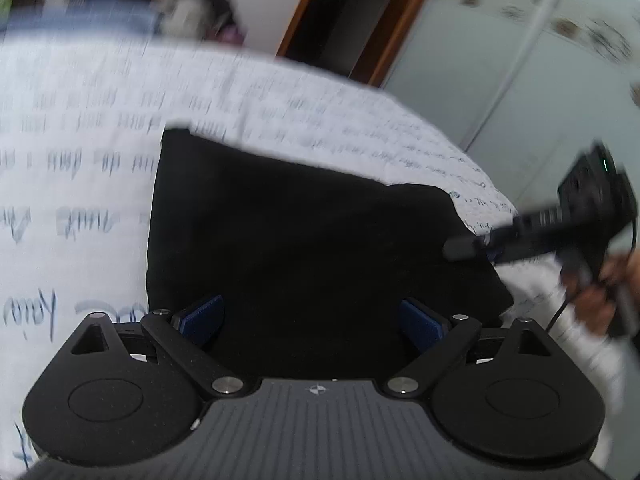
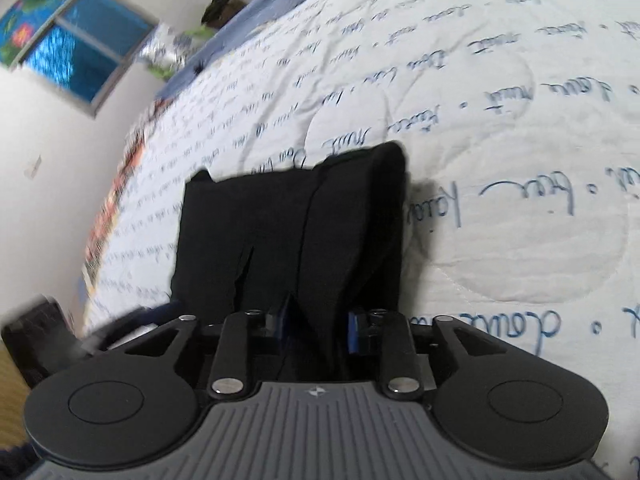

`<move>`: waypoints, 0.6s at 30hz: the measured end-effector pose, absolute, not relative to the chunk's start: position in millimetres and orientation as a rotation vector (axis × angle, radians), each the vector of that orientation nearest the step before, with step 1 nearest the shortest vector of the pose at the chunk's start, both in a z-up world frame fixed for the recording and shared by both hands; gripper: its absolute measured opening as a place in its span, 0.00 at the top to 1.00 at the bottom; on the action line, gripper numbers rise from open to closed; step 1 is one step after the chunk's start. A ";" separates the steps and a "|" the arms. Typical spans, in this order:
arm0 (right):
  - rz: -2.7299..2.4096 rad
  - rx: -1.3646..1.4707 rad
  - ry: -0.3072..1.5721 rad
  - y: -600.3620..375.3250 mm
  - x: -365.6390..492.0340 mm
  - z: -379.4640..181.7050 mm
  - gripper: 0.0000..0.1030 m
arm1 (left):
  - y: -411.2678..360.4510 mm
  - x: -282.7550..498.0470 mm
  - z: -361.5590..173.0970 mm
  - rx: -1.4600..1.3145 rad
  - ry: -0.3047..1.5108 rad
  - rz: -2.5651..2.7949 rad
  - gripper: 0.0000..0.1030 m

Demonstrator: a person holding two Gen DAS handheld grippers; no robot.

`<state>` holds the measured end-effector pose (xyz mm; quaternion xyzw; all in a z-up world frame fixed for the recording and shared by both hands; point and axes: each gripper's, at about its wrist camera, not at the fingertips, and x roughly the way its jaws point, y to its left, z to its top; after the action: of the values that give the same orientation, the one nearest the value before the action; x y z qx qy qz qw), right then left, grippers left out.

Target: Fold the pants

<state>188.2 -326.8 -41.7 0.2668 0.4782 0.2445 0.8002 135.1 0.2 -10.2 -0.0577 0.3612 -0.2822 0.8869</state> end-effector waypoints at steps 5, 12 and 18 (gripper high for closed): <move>0.291 0.612 0.797 -358.3 173.6 -9.6 0.70 | -6.3 130.4 13.0 -0.104 0.743 -0.586 0.07; 0.427 0.633 0.701 -287.5 175.2 -12.7 0.48 | -29.0 170.6 -2.2 -0.114 0.820 -0.502 0.07; 0.397 0.605 0.662 -283.7 173.2 -65.4 0.48 | -37.6 165.9 -19.3 -0.038 0.749 -0.509 0.02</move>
<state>173.2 -283.7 -65.4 0.2907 0.3178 0.1904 0.8822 165.9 -37.6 -19.3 -0.0185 0.3617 -0.2458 0.8991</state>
